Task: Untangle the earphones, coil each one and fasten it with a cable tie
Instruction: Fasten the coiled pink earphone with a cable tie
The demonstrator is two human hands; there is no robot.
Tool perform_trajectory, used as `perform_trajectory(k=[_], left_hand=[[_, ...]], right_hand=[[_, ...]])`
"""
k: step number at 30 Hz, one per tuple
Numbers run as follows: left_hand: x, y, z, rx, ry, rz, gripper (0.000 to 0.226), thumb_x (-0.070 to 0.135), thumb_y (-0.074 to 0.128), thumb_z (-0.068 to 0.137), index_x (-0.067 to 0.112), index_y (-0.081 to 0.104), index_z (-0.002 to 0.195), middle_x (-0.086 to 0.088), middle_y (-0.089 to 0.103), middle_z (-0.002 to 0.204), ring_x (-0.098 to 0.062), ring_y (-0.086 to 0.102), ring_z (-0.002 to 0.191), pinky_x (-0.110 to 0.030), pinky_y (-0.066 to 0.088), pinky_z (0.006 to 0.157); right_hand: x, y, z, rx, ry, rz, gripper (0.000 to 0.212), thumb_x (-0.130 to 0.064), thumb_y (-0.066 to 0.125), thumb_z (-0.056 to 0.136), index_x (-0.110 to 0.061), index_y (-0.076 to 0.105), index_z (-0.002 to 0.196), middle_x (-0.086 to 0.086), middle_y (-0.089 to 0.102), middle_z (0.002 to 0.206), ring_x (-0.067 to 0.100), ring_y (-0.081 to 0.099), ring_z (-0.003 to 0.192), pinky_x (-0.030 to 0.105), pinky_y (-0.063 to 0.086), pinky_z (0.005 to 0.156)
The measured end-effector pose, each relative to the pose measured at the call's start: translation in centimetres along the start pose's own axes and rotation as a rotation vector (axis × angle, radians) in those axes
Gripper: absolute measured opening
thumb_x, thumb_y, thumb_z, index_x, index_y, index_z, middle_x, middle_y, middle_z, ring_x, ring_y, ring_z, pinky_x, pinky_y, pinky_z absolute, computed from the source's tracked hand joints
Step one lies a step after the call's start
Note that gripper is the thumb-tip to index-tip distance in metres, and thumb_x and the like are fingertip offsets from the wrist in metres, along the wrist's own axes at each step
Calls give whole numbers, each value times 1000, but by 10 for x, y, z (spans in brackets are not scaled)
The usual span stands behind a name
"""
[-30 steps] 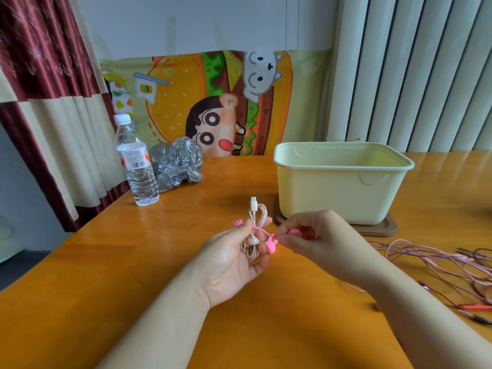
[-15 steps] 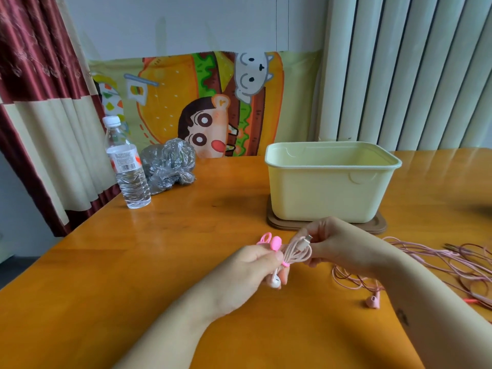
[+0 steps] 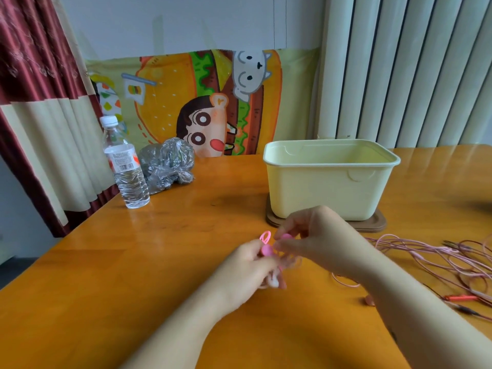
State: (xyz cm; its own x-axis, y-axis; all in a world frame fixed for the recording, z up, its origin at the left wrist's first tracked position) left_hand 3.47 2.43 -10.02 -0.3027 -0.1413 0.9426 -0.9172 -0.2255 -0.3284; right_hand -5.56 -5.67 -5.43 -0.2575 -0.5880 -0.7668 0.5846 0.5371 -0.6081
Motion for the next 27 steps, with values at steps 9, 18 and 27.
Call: perform_trajectory(k=[9,18,27], left_hand=[[-18,-19,4,258,-154,-788,15,15,54,93,7,66,88,-4,60,68,-13,60,63,-29,48,77],[-3,-32,1,254,-14,-1087,23,21,63,77,11,69,97,-6,71,88,-15,66,74,-30,53,78],[-1,-19,-6,-37,-139,-1050,26,23,72,76,2,75,92,-5,64,73,-12,63,64,-40,45,98]], right_hand=[[-28,21,-12,288,-289,-108,7,-14,73,80,-20,75,82,-27,55,62,-15,53,64,2,36,57],[2,17,3,40,-40,482,9,-16,69,82,-14,73,90,4,74,76,7,63,66,14,47,62],[1,11,3,-52,-133,428,25,-27,71,77,-7,71,91,14,73,92,34,67,92,52,50,91]])
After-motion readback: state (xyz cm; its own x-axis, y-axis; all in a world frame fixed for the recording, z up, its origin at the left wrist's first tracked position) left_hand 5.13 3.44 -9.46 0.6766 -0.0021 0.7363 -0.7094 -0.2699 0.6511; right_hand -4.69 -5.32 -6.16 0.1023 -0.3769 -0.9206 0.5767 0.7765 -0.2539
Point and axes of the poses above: each hand's wrist, its own z-axis towards the middle knuckle, its own y-axis out of the palm, x = y × z, the point moved 6 cm from there along z, towards the middle knuckle
